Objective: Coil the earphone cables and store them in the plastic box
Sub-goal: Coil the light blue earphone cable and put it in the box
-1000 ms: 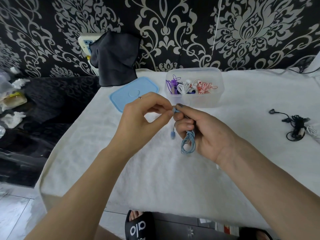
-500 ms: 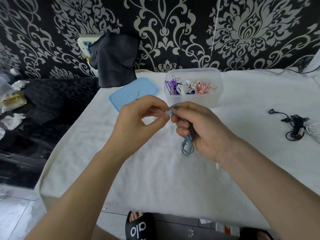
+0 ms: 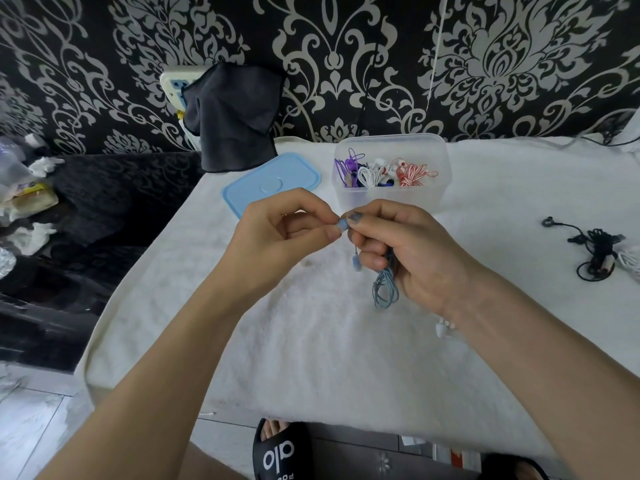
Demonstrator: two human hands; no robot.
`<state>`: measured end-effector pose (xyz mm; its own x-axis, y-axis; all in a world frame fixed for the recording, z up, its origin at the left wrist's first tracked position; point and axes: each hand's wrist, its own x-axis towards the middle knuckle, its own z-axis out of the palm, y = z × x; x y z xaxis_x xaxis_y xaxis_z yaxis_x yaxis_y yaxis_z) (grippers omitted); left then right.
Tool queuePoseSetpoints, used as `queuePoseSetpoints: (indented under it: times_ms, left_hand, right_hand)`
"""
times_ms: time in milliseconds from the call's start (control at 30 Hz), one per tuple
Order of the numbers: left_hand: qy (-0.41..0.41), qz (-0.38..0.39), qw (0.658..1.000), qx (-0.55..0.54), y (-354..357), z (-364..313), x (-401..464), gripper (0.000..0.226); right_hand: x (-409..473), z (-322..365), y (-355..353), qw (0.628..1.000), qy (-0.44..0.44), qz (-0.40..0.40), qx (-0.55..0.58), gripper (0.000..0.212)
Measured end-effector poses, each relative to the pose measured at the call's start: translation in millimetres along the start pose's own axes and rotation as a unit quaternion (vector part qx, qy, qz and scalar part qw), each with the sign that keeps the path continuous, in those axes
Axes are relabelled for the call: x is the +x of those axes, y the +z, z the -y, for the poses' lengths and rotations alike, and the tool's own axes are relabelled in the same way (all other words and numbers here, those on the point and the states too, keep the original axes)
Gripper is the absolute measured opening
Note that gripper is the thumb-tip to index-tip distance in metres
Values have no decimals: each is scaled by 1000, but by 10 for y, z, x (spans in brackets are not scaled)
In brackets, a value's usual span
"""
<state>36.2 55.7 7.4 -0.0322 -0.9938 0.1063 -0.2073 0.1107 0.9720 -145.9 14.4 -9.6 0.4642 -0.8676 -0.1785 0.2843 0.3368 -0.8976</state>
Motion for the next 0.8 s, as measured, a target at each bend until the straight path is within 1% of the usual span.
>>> queuePoseSetpoints:
  times_ms: [133,233,333,467,600,700,800]
  left_hand:
    - [-4,2,1000,10,20,4,1,10]
    - [-15,-3,998,53,47,5,-14,11]
    - [-16,-7,997,74,48,12,-18,12]
    - [-6,-12,997,79,31,31,-2,11]
    - [-7,-16,997,72,43,10,-10,14]
    - [-10,-25,997,71,51,3,-11,11]
    - [-9,-27,997,75,50,-13,-17,10]
  right_hand:
    - [12,-35,36,999,9,-21,24,15]
    - [16,-64,36,999,-2,-39,-4,12]
    - [11,-69,26,998,-13,-47,-31,8]
    - [3,-60,26,997,-24,-48,-48,5]
    - [-1,-50,28,997,-31,-47,-54,9]
    - [5,-50,26,997,-35,-44,-56,6]
    - [14,-41,15,997,-36,-38,-54,7]
